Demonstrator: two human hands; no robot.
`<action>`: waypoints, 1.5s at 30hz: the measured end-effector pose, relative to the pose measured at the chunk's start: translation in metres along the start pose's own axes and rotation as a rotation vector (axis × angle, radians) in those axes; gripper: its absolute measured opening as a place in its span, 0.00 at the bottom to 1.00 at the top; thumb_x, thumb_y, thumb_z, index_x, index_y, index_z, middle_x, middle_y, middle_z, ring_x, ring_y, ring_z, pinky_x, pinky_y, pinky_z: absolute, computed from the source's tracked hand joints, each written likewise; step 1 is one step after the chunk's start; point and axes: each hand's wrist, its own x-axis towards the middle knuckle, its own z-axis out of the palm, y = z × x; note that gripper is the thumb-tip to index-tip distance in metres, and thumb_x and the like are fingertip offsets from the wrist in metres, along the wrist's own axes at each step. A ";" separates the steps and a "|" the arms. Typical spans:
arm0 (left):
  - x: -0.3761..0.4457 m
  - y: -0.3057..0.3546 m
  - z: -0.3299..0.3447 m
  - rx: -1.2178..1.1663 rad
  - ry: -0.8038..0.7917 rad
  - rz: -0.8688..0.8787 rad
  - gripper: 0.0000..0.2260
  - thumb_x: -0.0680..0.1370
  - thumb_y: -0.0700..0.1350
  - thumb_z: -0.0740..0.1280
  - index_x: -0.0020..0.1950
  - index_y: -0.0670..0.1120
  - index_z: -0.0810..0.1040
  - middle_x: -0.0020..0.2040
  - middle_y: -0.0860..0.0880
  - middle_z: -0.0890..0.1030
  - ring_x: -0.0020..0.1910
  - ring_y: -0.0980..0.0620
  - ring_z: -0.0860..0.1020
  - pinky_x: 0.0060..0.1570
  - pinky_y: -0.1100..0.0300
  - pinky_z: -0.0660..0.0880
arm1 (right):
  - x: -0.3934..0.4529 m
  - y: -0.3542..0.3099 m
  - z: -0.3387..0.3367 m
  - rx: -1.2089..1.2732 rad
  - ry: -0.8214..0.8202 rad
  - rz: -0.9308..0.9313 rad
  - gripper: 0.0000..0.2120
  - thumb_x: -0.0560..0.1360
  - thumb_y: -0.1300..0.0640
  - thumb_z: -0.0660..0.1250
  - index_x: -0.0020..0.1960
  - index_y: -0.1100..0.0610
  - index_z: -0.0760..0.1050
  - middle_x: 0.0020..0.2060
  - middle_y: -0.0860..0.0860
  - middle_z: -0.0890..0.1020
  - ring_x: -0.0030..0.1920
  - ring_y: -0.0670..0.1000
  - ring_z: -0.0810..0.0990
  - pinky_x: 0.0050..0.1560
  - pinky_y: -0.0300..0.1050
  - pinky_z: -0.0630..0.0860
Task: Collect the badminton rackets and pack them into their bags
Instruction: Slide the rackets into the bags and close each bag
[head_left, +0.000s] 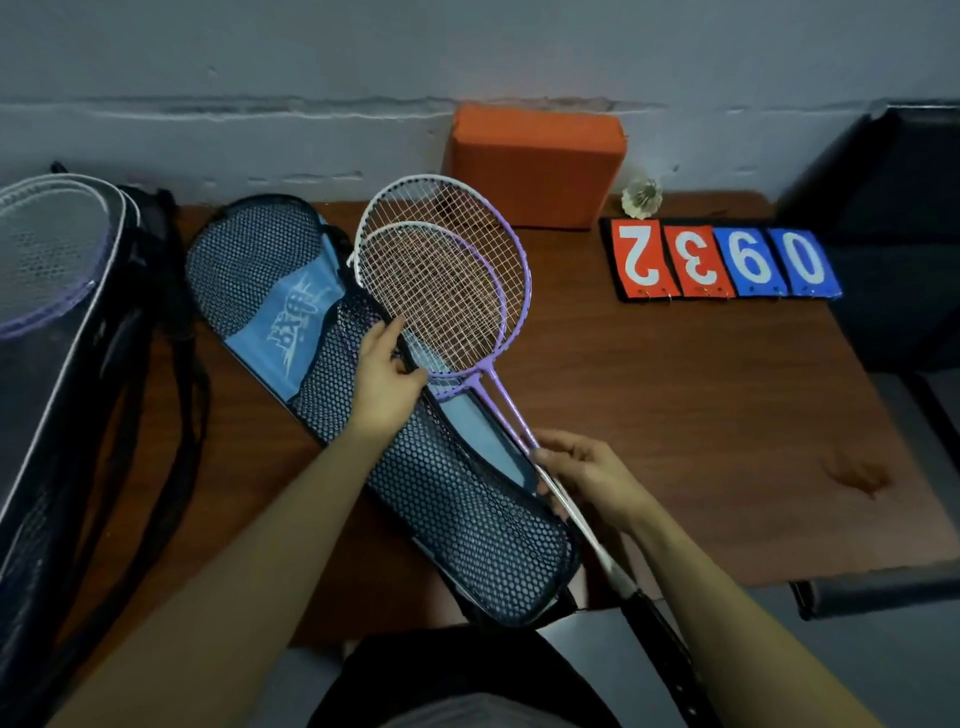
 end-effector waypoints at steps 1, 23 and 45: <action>-0.001 0.000 0.000 -0.001 -0.001 0.000 0.31 0.75 0.32 0.65 0.74 0.50 0.59 0.76 0.51 0.53 0.39 0.58 0.72 0.29 0.72 0.72 | 0.001 0.000 0.001 -0.014 0.001 0.002 0.08 0.76 0.62 0.65 0.53 0.58 0.79 0.27 0.56 0.77 0.22 0.50 0.73 0.22 0.38 0.72; -0.005 0.005 -0.012 0.050 0.129 0.082 0.28 0.75 0.34 0.65 0.73 0.47 0.62 0.75 0.50 0.57 0.48 0.64 0.72 0.34 0.79 0.69 | -0.013 0.002 -0.016 -0.162 -0.105 0.142 0.12 0.74 0.62 0.65 0.49 0.72 0.77 0.27 0.57 0.72 0.22 0.49 0.64 0.23 0.37 0.60; 0.001 -0.024 -0.027 0.113 -0.044 0.127 0.29 0.75 0.30 0.60 0.72 0.51 0.63 0.56 0.46 0.77 0.38 0.51 0.75 0.31 0.64 0.70 | -0.002 0.003 0.015 -0.248 -0.118 -0.008 0.12 0.77 0.67 0.62 0.57 0.59 0.79 0.30 0.53 0.78 0.22 0.46 0.66 0.22 0.34 0.59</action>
